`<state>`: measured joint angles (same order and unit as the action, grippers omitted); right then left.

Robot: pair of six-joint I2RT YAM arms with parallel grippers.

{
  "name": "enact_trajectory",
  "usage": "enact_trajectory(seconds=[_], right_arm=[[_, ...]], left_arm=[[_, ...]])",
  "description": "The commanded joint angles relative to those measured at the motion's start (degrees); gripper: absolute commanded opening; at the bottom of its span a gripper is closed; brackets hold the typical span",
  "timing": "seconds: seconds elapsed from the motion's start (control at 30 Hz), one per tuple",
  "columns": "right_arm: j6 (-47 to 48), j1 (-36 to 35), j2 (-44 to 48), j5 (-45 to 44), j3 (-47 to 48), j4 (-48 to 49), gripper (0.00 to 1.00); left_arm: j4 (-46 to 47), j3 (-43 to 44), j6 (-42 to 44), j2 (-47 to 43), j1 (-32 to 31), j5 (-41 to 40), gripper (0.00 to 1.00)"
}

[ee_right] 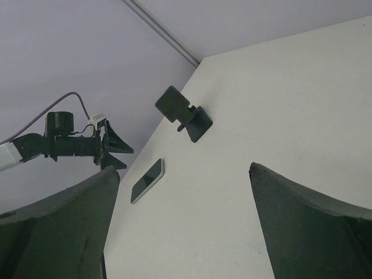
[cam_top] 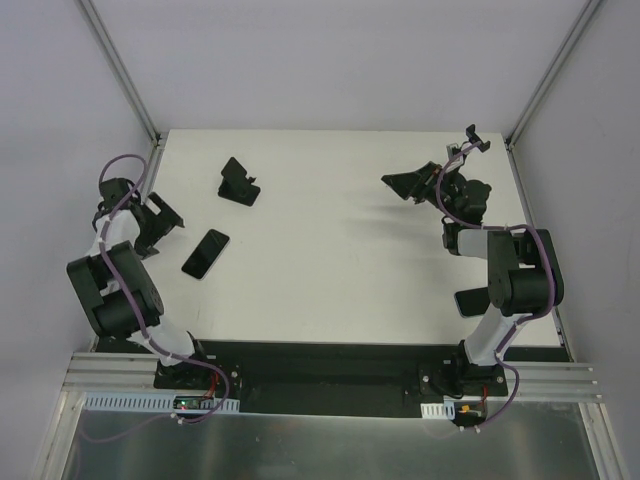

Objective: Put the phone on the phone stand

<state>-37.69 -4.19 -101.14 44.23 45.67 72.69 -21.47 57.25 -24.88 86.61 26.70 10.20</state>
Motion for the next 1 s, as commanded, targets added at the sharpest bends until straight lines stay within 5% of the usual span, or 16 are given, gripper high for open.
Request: enact_trajectory(seconds=[0.0,0.17,0.5,0.97], right_arm=[[1.4,0.8,1.7,0.3,0.0,6.0,0.96],[1.5,0.8,1.6,0.3,0.1,5.8,0.96],[0.3,0.8,0.5,0.8,0.6,6.9,0.96],[-0.2,0.8,0.5,0.6,0.3,7.6,0.96]], left_arm=[[-0.9,4.9,12.9,7.6,0.2,5.0,0.99],[-0.9,4.6,16.7,11.4,-0.3,11.6,0.99],[-2.1,0.4,7.8,13.5,-10.3,18.0,0.99],[-5.1,-3.7,-10.1,5.1,-31.4,1.4,0.99]])
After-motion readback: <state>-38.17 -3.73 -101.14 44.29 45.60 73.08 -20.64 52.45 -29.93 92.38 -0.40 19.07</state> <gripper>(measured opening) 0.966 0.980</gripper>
